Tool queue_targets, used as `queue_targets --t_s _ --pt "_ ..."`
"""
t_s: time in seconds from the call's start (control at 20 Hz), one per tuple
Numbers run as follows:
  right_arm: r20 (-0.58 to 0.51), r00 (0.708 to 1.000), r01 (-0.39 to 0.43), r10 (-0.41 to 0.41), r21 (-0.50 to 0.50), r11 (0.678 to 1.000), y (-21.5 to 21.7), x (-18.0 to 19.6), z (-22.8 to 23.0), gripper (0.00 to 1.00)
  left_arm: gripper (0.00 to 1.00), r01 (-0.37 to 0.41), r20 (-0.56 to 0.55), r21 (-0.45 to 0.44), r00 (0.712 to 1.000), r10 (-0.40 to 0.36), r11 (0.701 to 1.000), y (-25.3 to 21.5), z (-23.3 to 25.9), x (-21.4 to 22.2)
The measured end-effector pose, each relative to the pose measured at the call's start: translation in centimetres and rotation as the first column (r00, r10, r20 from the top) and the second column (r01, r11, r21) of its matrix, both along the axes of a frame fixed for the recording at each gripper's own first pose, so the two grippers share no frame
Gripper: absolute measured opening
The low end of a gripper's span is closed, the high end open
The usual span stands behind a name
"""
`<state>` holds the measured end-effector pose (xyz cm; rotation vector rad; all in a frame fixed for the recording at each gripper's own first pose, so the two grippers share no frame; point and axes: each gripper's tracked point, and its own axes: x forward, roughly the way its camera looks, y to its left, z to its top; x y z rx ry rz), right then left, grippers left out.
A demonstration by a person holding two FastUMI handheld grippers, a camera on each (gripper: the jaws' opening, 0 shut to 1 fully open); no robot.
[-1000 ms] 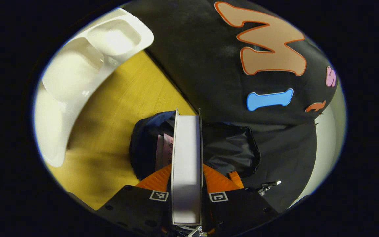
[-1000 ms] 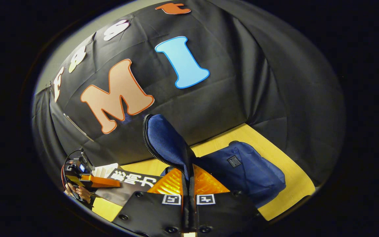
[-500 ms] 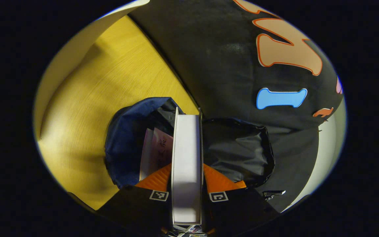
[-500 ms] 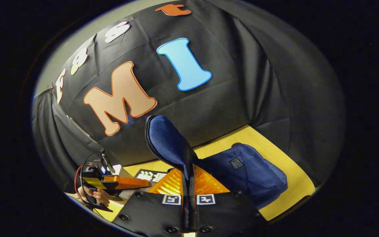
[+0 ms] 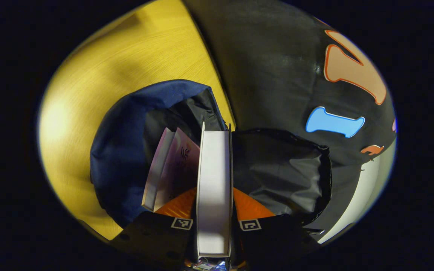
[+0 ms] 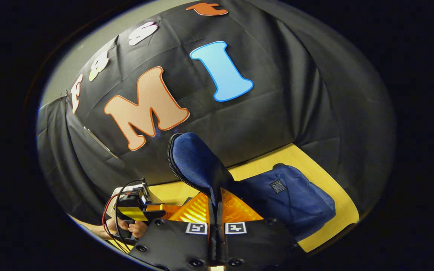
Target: Open the schoolbag, grab two books from the bookshelf and put them into the schoolbag.
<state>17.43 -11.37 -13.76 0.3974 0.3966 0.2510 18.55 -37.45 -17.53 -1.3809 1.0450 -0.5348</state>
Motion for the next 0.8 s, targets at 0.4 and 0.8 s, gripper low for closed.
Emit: queue_targets --t_s 0.4,0.8 --pt "-0.004 1.000 -0.028 0.028 -0.027 0.999 1.2 0.0 -0.1 0.02 0.31 -0.044 -0.085 -0.069 0.996 0.038 0.997 -2.7 -2.4 0.0" --pt "-0.026 1.000 -0.001 0.001 -0.009 1.000 1.1 -0.1 -0.8 0.02 0.45 -0.008 -0.214 0.000 0.977 0.008 1.000 -3.4 -5.5 -0.5"
